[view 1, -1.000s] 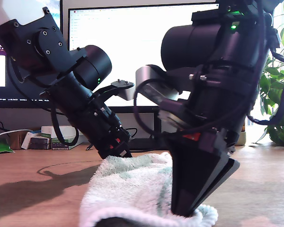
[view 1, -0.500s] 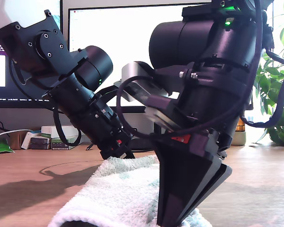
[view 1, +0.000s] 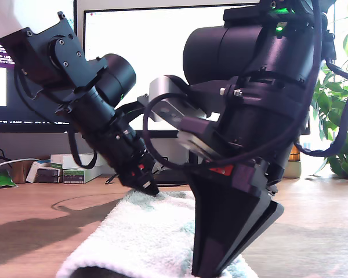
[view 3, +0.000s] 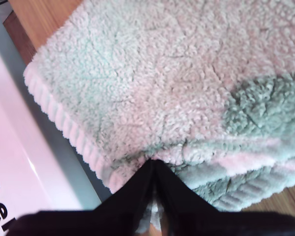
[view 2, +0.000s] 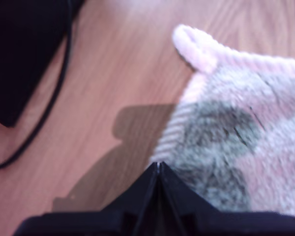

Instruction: Fold the tea towel to a neat square and place it to the right

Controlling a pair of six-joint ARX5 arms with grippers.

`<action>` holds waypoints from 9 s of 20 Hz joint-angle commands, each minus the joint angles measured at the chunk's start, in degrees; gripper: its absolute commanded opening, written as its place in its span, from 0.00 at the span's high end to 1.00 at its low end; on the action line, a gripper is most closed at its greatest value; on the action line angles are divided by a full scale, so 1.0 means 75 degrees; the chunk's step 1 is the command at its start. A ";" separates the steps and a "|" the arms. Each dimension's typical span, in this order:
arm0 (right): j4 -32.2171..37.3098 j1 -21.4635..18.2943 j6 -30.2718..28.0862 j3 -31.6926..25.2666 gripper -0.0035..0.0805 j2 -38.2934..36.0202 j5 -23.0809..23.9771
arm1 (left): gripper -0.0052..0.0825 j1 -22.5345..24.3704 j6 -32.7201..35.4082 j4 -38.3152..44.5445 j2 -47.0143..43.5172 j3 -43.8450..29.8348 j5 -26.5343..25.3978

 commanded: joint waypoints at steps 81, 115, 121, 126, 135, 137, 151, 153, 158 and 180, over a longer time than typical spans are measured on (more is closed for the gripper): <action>0.0586 0.0446 -0.5890 -0.2853 0.53 -0.5738 0.2672 | 0.51 -0.2183 0.2101 -0.3928 -0.7962 -0.5141 0.1067; 0.1040 0.0431 -0.5584 -0.2853 0.53 -0.5569 0.2634 | 0.72 -0.2961 0.5829 -0.1478 -0.4669 -0.5141 0.0790; 0.1113 0.0618 -0.5584 -0.2853 0.52 -0.5569 0.2384 | 0.97 -0.2961 0.5820 -0.1425 -0.4692 -0.5065 0.0242; 0.1276 0.0991 -0.5342 -0.2853 0.45 -0.5569 0.2387 | 0.97 -0.2967 0.4937 -0.1644 -0.4698 -0.4505 0.0242; 0.1941 0.1478 -0.4188 -0.2853 0.45 -0.5409 0.2244 | 0.97 -0.2964 0.3503 -0.3850 -0.4692 -0.2833 0.1215; 0.1955 0.1542 -0.3943 -0.2853 0.45 -0.5196 0.2235 | 0.97 -0.2964 0.3316 -0.4162 -0.4692 -0.2629 0.1381; 0.2876 0.2028 -0.3194 -0.2853 0.45 -0.3124 0.2509 | 0.97 -0.2958 0.2527 -0.4345 -0.4692 -0.2524 0.1524; 0.2906 0.2028 -0.3194 -0.2853 0.45 -0.2850 0.2728 | 0.97 -0.2946 0.2428 -0.4348 -0.4692 -0.2512 0.1521; 0.3008 0.2028 -0.3232 -0.2853 0.46 -0.2480 0.3249 | 0.97 -0.2838 0.2334 -0.4552 -0.4692 -0.2410 0.1530; 0.1029 0.2028 -0.2964 -0.2020 0.97 -0.2483 0.2981 | 0.97 -0.2614 0.1795 -0.5450 -0.4692 -0.2250 0.1789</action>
